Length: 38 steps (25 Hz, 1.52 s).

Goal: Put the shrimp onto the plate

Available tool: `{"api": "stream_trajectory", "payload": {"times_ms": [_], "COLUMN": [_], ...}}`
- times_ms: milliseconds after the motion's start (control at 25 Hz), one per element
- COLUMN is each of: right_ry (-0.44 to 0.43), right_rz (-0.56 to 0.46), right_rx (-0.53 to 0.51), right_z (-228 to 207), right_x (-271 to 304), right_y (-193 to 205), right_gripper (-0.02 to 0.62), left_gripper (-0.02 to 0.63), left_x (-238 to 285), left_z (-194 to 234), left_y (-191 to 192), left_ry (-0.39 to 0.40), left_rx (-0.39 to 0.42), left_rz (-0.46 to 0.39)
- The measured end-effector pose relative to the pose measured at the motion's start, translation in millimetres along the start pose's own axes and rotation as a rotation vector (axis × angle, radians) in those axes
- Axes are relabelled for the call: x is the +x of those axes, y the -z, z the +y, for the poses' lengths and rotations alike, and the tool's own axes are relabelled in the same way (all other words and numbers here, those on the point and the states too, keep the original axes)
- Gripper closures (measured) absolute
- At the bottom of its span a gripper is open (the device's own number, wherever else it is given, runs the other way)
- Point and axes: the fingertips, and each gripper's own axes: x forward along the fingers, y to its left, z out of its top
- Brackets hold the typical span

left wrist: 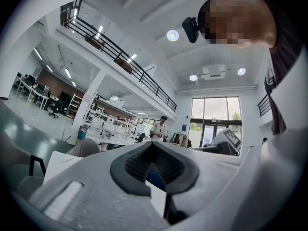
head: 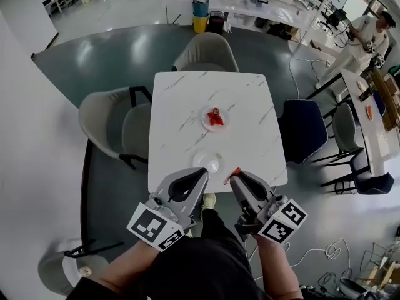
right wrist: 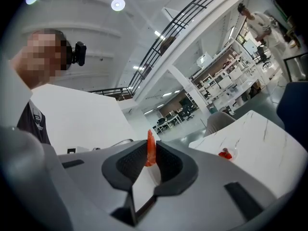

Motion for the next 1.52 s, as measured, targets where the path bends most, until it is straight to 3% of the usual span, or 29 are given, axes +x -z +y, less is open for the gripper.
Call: {"api": "stream_trajectory", "payload": {"times_ms": [320,480,720,1120,1520], "right_ry": [-0.082,-0.088,0.000,0.087,0.150], "right_rz": [0.133,0.221,0.422,0.719,0.930], "right_rx": [-0.004,-0.022,-0.114,-0.282,-0.495], "right_z": [-75.0,-104.8,-158.8,-226.8,-261.7], "right_x": [43.9,56.3,72.2,85.0,89.7], "right_y": [-12.6,0.3,69.2,196.6,260.9], "right_gripper": [0.538,0.538,0.538,0.538,0.538], "left_gripper": [0.598,0.598,0.598,0.598,0.598], "left_x": [64.6,84.7,94.1,91.5,85.9], "left_z": [48.5,64.7,92.5,116.1,128.1], "left_y": [7.8,15.2,35.5,91.8,117.3], "left_ry": [-0.090,-0.131,-0.167,-0.134,-0.131], "left_rx": [0.013,0.000,-0.030,-0.073,-0.065], "left_rz": [-0.005,0.005,0.029,0.086,0.101]}}
